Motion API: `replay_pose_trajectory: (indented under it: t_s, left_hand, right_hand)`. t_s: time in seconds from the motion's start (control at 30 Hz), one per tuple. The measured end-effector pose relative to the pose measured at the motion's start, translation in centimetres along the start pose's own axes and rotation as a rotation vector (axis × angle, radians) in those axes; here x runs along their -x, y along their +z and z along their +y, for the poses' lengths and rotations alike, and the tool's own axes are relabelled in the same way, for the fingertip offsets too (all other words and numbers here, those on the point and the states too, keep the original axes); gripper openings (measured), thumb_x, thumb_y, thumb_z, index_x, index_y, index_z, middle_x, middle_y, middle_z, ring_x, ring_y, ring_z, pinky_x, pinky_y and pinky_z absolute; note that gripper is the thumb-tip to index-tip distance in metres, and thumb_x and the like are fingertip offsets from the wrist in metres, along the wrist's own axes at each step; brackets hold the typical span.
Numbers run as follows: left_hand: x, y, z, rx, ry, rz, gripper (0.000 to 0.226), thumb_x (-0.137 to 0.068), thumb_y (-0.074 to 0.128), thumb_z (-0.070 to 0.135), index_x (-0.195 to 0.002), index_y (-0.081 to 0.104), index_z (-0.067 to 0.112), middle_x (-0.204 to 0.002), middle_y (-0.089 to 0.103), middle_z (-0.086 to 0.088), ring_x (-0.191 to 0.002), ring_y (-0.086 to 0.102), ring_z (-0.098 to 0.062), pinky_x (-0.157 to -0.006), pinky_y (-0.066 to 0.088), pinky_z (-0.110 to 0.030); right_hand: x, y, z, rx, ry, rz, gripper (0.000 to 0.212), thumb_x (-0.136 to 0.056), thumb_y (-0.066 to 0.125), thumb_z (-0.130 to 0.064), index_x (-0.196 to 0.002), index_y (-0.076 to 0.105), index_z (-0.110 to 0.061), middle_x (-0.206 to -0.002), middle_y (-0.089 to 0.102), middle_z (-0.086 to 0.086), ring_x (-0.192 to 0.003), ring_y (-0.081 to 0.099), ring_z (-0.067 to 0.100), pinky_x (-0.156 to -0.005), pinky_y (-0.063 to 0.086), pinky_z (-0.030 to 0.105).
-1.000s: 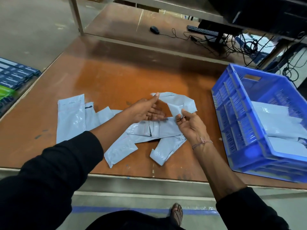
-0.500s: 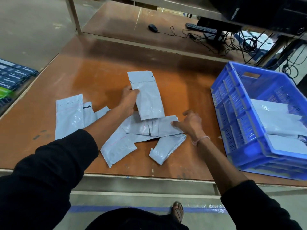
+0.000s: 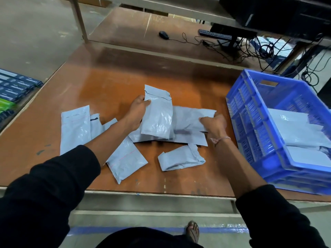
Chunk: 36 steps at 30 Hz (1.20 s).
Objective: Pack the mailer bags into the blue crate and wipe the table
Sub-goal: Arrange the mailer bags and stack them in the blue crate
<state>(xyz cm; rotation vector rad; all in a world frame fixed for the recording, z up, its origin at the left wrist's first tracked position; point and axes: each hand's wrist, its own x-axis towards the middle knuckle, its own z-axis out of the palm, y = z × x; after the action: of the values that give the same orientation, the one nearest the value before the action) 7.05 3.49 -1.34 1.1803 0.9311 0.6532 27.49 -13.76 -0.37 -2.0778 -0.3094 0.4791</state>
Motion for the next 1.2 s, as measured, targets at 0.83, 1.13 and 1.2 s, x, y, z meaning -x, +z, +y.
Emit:
replay_pose_trajectory:
  t_s: [0.83, 1.13, 1.2]
  left_hand:
    - [0.1, 8.4, -2.0, 0.349, -0.098, -0.096, 0.035, -0.102, 0.061, 0.033, -0.134, 0.057, 0.021, -0.127, 0.072, -0.002, -0.117, 0.069, -0.029, -0.104, 0.052, -0.057]
    - [0.4, 9.6, 2.0, -0.137, 0.176, -0.324, 0.032, -0.106, 0.051, 0.018, -0.133, 0.052, 0.037, -0.133, 0.065, 0.012, -0.124, 0.063, -0.015, -0.104, 0.053, -0.042]
    - [0.6, 10.0, 2.8, -0.254, 0.238, -0.426, 0.034, -0.106, 0.051, 0.017, -0.132, 0.054, 0.038, -0.133, 0.064, 0.013, -0.123, 0.063, -0.012, -0.103, 0.053, -0.039]
  right_hand:
    - [6.1, 1.1, 0.9, -0.432, 0.054, -0.091, 0.049, -0.077, 0.086, -0.029, -0.095, 0.044, -0.012, -0.091, 0.061, 0.018, -0.056, 0.073, 0.031, -0.046, 0.055, 0.032]
    - [3.5, -5.4, -0.7, 0.132, -0.23, 0.044, 0.057, -0.071, 0.073, -0.059, -0.107, 0.053, -0.02, -0.112, 0.059, 0.002, -0.103, 0.059, 0.023, -0.084, 0.053, 0.042]
    - [2.1, -7.2, -2.0, 0.157, -0.407, 0.12, 0.06, -0.07, 0.073, -0.053, -0.115, 0.05, -0.021, -0.122, 0.05, 0.002, -0.117, 0.049, 0.026, -0.097, 0.047, 0.045]
